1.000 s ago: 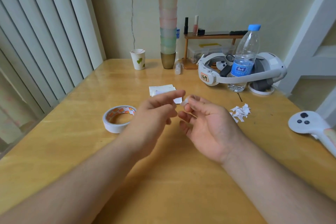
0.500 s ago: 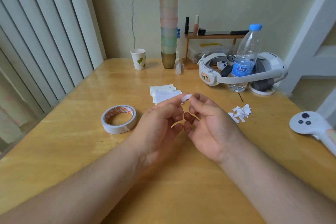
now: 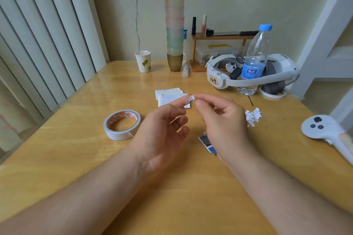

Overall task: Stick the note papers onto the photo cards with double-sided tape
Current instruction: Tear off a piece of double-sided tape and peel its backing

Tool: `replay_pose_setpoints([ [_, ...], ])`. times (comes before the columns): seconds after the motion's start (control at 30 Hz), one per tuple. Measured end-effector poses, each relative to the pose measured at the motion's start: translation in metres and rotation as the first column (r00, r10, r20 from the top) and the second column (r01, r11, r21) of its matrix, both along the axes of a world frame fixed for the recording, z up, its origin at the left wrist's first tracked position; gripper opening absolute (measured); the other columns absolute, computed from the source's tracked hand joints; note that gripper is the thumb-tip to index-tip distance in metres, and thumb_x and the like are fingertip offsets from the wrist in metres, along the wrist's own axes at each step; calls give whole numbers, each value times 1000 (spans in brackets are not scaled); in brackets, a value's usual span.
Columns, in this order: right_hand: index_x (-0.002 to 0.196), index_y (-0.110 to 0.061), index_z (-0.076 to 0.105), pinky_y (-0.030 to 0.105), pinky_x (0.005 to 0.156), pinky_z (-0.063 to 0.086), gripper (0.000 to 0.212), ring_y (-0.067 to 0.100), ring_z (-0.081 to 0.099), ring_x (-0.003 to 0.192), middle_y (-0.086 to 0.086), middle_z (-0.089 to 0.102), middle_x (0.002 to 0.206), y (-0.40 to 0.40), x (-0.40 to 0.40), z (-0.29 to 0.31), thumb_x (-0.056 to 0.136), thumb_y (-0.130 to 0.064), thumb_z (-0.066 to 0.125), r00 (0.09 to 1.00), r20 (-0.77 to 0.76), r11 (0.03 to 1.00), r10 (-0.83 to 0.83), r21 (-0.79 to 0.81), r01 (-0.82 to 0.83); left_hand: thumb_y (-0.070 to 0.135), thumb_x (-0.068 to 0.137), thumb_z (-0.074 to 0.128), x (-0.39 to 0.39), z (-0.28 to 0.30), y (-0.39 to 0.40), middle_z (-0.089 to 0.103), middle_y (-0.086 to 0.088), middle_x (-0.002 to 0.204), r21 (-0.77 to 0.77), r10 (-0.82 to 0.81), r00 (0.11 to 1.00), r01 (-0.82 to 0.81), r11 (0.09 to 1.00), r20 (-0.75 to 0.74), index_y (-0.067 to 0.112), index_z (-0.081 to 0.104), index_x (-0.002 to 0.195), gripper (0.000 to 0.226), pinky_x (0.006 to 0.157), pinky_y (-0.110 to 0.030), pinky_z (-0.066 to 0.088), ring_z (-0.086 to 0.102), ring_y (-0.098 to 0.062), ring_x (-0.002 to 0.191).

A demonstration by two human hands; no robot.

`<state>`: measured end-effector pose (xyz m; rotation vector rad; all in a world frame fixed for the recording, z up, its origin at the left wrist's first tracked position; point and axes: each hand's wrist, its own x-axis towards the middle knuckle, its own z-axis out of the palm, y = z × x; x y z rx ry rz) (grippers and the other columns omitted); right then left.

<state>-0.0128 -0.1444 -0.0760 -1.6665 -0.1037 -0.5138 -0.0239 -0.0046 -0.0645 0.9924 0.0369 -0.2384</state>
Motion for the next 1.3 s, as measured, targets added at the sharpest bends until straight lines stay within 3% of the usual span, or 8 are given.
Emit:
replay_pose_setpoints([
  [0.1,118,-43,77,19,74,47,34,14,55,74,-10,53,92,-4,1,-4,93,-21,70,989,140,933,-56,-346,102,6,85,53,1,1,3,60,6,90,-24,4,1000,-4,1000,2,13,81,114,41,74,-26,41,49,-12,77],
  [0.2,138,-42,63,26,79,49,48,12,57,78,-13,54,97,-8,7,-2,92,-29,67,994,18,872,-106,-479,102,9,76,58,0,2,5,59,4,88,-9,5,1000,-5,1000,14,13,82,109,41,73,-27,42,50,-13,78],
  [0.33,134,-35,67,32,81,52,42,12,61,78,-10,67,90,-14,9,6,93,-39,65,986,-161,990,34,-131,-56,14,71,61,-2,1,3,60,5,88,15,-57,997,56,998,45,12,78,120,53,75,-27,41,51,-12,79],
  [0.47,110,-32,79,32,73,53,30,14,65,82,-9,75,90,-15,6,12,89,-48,64,954,-167,961,251,161,-224,18,71,57,-2,-1,2,55,3,87,13,-78,996,77,997,37,11,79,118,53,76,-30,39,50,-13,78],
  [0.67,99,-25,80,32,75,59,13,14,68,76,2,78,88,-13,5,8,98,-18,70,962,-102,962,251,139,-236,18,75,55,-2,-1,3,55,2,87,0,-120,992,121,993,36,13,78,109,42,75,-31,38,52,-13,78],
  [0.97,96,-23,77,34,77,63,11,18,73,77,3,78,87,-12,4,9,94,-13,74,977,-52,975,208,87,-203,19,72,56,-1,-3,3,57,2,88,22,-174,982,173,985,65,12,77,111,45,75,-31,39,53,-14,78],
  [1.17,92,-34,76,48,84,64,18,22,76,83,-1,78,85,-15,7,7,86,-17,80,989,0,988,150,-24,-150,18,79,51,0,-6,4,54,2,89,68,-168,983,163,984,68,7,77,119,49,75,-31,39,51,-14,78],
  [1.3,96,-37,73,43,87,63,26,14,75,82,-10,77,84,-16,6,7,87,-14,83,987,-2,985,161,-54,-161,21,74,54,0,-5,4,54,2,89,101,-168,983,160,982,75,10,78,111,45,73,-31,40,50,-14,78],
])
